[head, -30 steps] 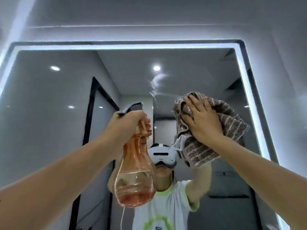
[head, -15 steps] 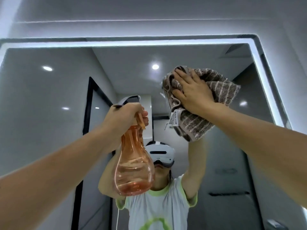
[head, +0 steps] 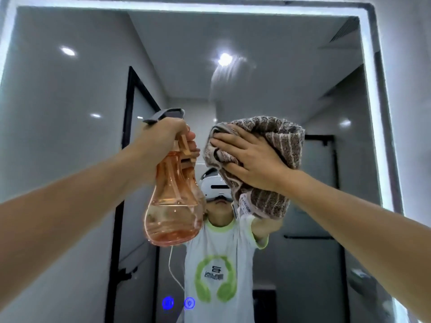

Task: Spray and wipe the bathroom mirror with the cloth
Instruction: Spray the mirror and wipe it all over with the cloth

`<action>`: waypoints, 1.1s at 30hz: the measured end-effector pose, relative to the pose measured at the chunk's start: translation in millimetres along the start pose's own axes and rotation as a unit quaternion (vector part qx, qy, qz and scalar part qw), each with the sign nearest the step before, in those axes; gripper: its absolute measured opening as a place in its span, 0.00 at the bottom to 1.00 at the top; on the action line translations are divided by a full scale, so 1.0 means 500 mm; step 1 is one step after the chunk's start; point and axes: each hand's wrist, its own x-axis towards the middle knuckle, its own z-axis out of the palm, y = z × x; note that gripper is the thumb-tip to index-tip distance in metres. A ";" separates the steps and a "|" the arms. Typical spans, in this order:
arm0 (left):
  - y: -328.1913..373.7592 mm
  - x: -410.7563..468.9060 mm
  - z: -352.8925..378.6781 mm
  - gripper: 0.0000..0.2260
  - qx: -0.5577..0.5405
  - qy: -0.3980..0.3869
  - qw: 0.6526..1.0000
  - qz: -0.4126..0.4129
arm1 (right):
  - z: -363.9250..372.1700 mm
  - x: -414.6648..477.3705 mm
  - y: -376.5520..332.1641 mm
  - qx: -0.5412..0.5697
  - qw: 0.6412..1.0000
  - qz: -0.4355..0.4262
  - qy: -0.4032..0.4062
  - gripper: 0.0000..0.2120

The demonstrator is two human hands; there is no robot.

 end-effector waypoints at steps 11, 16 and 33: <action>-0.123 -0.068 -0.014 0.13 0.022 0.027 0.999 -0.041 | 0.076 -0.151 -0.039 0.044 0.998 -0.022 -0.038 0.30; -0.149 -0.080 -0.014 0.18 0.039 0.039 0.997 -0.049 | 0.089 -0.161 -0.043 0.042 0.999 -0.028 0.016 0.29; -0.192 -0.143 0.033 0.10 0.062 0.049 0.996 -0.028 | 0.126 -0.299 -0.045 -0.011 0.999 0.040 0.019 0.29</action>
